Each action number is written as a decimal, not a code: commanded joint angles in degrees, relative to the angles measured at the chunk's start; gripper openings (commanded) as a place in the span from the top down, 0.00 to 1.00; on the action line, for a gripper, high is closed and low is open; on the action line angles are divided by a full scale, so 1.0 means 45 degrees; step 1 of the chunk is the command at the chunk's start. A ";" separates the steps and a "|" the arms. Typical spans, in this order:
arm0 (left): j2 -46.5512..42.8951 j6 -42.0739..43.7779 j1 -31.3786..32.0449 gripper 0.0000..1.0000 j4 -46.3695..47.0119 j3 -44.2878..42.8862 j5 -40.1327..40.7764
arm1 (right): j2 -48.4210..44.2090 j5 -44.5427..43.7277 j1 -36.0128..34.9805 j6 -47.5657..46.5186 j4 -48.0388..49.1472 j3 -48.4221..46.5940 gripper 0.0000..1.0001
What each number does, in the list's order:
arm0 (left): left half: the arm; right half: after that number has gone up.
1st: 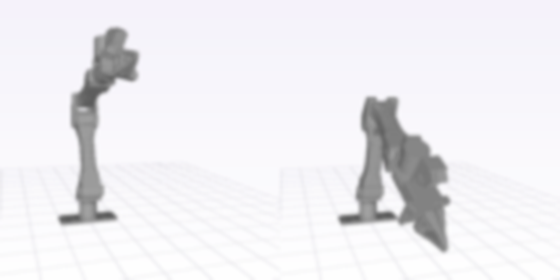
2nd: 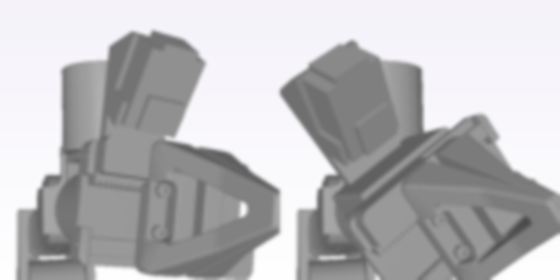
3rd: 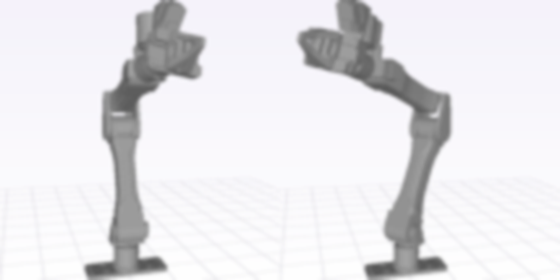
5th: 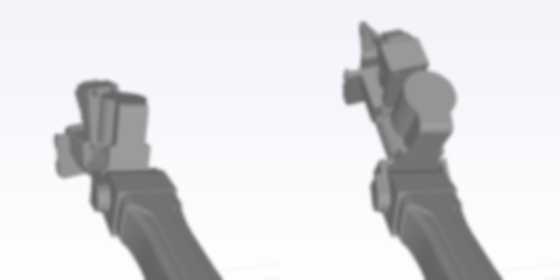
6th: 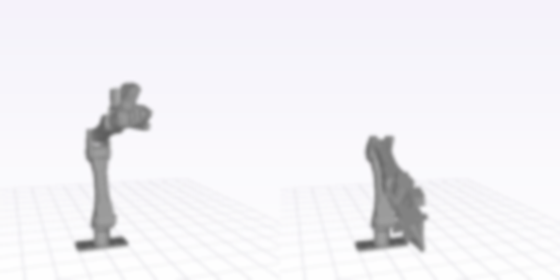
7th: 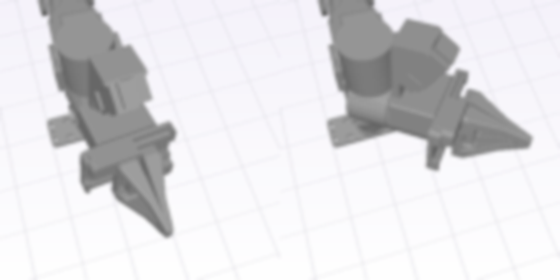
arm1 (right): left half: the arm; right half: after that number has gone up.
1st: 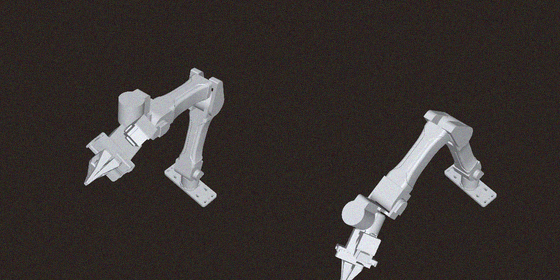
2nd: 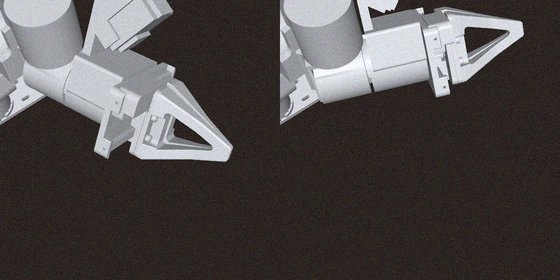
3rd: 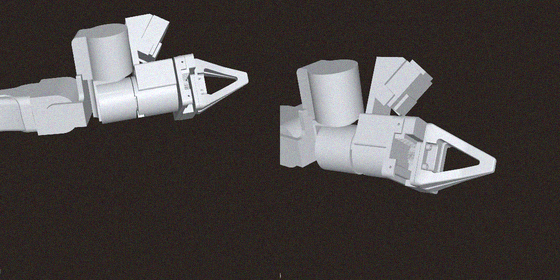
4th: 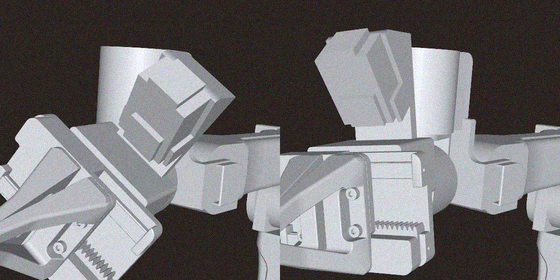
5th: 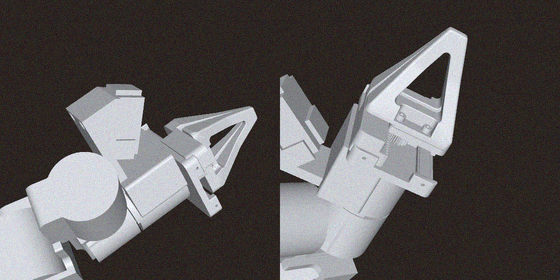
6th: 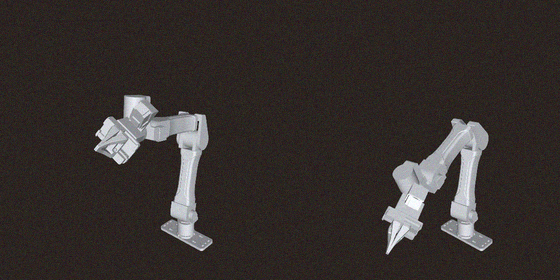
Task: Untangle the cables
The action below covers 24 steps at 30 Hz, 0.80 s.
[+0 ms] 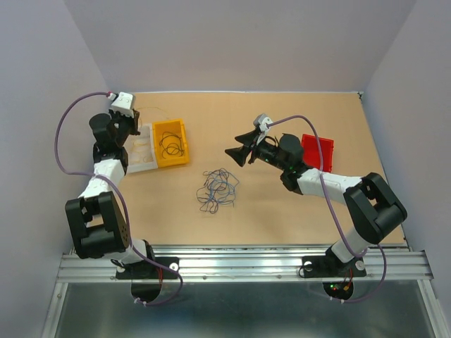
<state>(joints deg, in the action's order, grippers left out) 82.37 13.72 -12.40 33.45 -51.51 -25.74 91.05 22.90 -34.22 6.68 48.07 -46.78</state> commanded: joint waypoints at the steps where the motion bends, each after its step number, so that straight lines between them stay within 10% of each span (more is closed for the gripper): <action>1: -0.0979 -0.0411 0.0022 1.00 0.0554 -0.0722 -0.2651 | -0.0447 -0.0049 -0.0092 -0.0097 0.0762 0.0162 0.30; 24: 0.2964 -0.2267 -0.2182 1.00 -0.3020 -0.3143 -0.9925 | -0.0721 -0.0127 -0.0111 -0.0175 0.0743 0.0397 0.30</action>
<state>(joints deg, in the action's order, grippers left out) 93.67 4.71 -18.35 21.85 -62.43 -63.68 89.65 22.85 -34.22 6.46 48.07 -46.02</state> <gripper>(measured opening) 0.030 0.702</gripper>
